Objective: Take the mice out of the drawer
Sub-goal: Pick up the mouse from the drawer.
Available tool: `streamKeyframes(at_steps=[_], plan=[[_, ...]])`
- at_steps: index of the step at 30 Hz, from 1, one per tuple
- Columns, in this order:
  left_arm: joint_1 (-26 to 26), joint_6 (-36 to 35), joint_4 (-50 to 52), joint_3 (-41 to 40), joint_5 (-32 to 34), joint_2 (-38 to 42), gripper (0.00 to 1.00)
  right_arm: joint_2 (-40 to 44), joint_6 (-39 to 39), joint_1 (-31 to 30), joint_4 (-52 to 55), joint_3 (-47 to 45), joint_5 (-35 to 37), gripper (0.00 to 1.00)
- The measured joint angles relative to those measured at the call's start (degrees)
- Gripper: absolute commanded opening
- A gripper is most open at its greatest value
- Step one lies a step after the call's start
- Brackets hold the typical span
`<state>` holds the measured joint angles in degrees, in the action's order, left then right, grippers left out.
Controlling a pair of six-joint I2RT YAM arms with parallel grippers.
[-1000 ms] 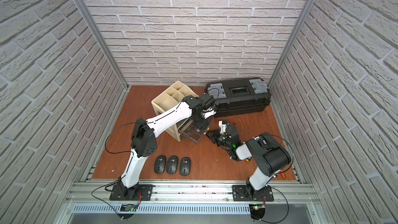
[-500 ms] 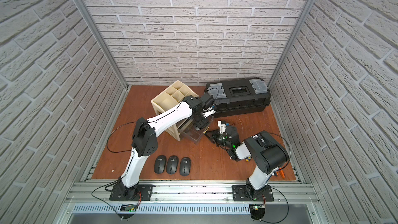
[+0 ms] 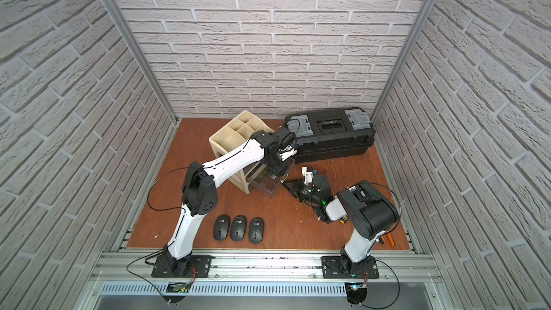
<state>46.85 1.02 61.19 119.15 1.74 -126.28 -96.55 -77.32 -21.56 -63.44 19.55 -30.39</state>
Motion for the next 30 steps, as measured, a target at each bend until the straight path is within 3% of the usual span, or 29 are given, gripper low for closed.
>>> streamKeyframes(at_steps=[9, 30], plan=[[-0.5, 1.2, 0.1, 0.2, -1.1, 0.0, 0.53, 6.1, 4.4, -0.5, 6.5, 0.9, 4.0, 0.03], [-1.2, 1.7, -0.1, 0.1, -1.8, 0.0, 0.53, 6.7, 8.4, -2.3, 19.8, 6.7, 10.3, 0.03]])
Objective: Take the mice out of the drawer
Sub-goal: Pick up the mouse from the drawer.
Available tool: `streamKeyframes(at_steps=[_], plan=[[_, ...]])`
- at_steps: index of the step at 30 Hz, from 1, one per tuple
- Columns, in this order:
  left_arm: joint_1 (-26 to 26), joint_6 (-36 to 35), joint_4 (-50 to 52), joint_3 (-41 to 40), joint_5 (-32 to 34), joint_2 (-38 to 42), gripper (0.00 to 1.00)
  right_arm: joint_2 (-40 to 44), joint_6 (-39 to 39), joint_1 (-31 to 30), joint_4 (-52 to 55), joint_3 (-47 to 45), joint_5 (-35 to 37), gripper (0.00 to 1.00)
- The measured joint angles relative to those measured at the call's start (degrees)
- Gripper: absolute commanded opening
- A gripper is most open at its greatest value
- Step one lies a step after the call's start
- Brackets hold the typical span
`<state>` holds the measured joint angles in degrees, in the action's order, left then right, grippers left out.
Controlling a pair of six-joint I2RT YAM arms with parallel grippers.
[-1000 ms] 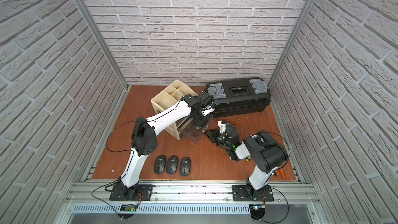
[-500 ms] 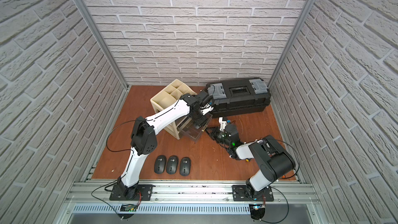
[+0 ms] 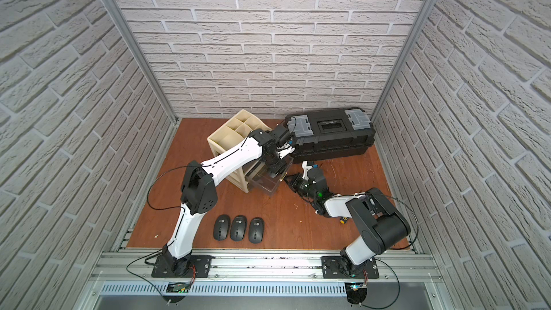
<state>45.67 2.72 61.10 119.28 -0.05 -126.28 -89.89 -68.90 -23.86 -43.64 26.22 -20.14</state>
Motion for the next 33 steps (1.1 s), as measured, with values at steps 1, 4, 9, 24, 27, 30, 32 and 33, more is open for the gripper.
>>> streamKeyframes(at_steps=[1, 4, 9, 24, 27, 30, 32, 33], plan=[[0.0, 0.0, 0.0, 0.0, 0.0, 0.0, 0.53, -0.3, 0.0, 0.0, 0.1, 0.3, 0.2, 0.03], [-0.1, 0.0, 0.0, 0.0, 0.0, 0.0, 0.53, -0.3, 0.4, -0.1, 1.5, 0.9, 1.0, 0.03], [0.0, 0.1, 0.0, -0.4, -0.3, 0.0, 0.53, 1.8, 1.8, -0.5, 6.6, 1.1, 3.1, 0.03], [0.0, 0.1, -0.1, -0.5, -0.3, 0.0, 0.55, -0.5, 3.4, -0.7, 9.4, 1.7, 3.8, 0.03], [0.0, 0.0, 0.0, -0.5, -0.3, 0.0, 0.55, -4.6, 2.4, -0.8, 4.8, 1.9, 2.6, 0.03], [0.0, 0.0, 0.0, -0.5, -0.3, 0.0, 0.55, -7.7, 1.0, -0.9, -0.7, 1.9, 1.4, 0.03], [0.0, 0.0, 0.0, -0.5, -0.3, 0.0, 0.55, -9.2, 0.0, -0.9, -5.1, 1.9, 0.5, 0.03], [0.0, 0.0, 0.0, -0.5, -0.3, 0.0, 0.55, -9.9, -0.6, -0.9, -7.1, 1.9, 0.1, 0.03]])
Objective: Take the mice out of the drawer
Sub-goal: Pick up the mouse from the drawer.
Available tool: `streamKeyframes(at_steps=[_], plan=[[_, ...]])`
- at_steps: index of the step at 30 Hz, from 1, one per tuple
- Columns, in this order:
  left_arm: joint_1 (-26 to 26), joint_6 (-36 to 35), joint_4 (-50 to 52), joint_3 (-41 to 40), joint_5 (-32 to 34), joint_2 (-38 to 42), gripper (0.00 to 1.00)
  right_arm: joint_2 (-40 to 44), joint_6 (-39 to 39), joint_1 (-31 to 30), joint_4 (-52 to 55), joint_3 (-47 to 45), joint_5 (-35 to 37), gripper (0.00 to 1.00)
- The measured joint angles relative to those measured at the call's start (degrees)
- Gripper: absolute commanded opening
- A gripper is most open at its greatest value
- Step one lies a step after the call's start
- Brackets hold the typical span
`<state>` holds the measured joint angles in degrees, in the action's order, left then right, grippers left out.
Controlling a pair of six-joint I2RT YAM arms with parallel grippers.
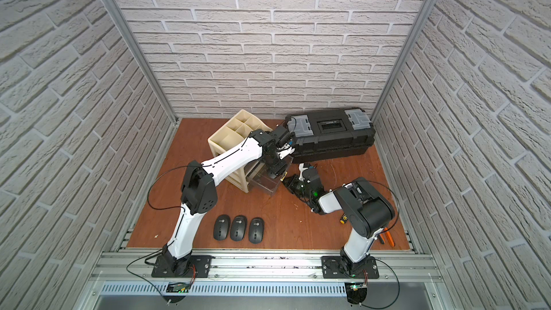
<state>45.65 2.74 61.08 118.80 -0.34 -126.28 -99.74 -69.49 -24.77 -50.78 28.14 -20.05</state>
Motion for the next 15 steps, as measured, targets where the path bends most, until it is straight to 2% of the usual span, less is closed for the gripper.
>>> streamKeyframes(at_steps=[8, 12, 15], plan=[[-0.2, -0.1, 0.3, 0.0, 0.7, 0.2, 0.69, -4.6, -4.2, 0.0, -11.3, -0.3, -2.1, 0.03], [-0.2, 0.9, 0.4, -0.4, 1.0, 0.2, 0.76, -5.4, -5.3, -0.1, -13.0, -0.4, -2.7, 0.03], [-0.2, 1.5, 0.7, -0.7, 1.1, 0.2, 0.77, -5.5, -5.6, -0.3, -13.0, -0.5, -3.0, 0.03]])
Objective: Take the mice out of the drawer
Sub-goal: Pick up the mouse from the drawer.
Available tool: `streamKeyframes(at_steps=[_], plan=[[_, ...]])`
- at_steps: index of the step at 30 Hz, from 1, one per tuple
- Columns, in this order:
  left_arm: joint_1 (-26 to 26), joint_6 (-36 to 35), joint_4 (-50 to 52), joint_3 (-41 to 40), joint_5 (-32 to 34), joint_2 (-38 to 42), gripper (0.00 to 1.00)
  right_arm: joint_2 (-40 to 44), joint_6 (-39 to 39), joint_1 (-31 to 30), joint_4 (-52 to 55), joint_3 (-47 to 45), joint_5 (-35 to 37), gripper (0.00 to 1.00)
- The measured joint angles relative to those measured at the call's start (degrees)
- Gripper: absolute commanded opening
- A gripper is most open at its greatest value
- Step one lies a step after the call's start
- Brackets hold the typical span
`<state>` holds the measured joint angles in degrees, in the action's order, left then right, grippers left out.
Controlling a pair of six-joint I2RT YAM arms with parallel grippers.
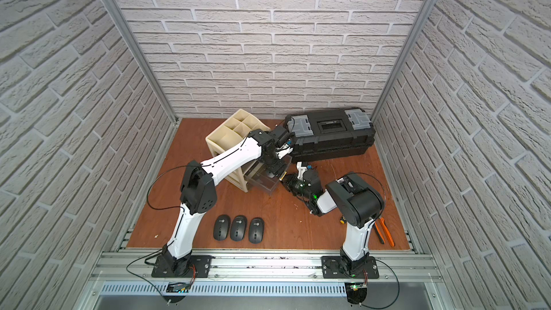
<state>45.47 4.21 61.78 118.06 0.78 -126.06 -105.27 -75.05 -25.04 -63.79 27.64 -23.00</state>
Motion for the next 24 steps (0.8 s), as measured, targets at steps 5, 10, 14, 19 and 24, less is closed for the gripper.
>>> streamKeyframes(at_steps=[5, 10, 14, 19, 24], plan=[[-0.1, 0.5, 0.2, -0.1, 0.5, 0.0, 0.68, 0.0, -0.2, -0.1, -0.1, 0.0, -0.1, 0.03], [0.0, 0.4, 0.2, -0.1, 1.6, 0.0, 0.52, 0.0, -0.2, -0.2, -0.8, 0.0, -0.2, 0.03], [0.1, 0.3, 0.2, -0.1, 2.3, 0.0, 0.51, 0.0, -0.2, -0.3, -0.7, 0.0, -0.2, 0.03], [0.9, 0.3, 1.1, 0.6, 5.5, 0.0, 0.51, 0.0, -0.2, -0.3, -0.9, 0.0, -0.2, 0.03], [2.3, 0.9, 2.1, 0.6, 9.8, 0.9, 0.51, 0.0, -0.2, -0.4, -1.1, 0.0, 0.0, 0.03]])
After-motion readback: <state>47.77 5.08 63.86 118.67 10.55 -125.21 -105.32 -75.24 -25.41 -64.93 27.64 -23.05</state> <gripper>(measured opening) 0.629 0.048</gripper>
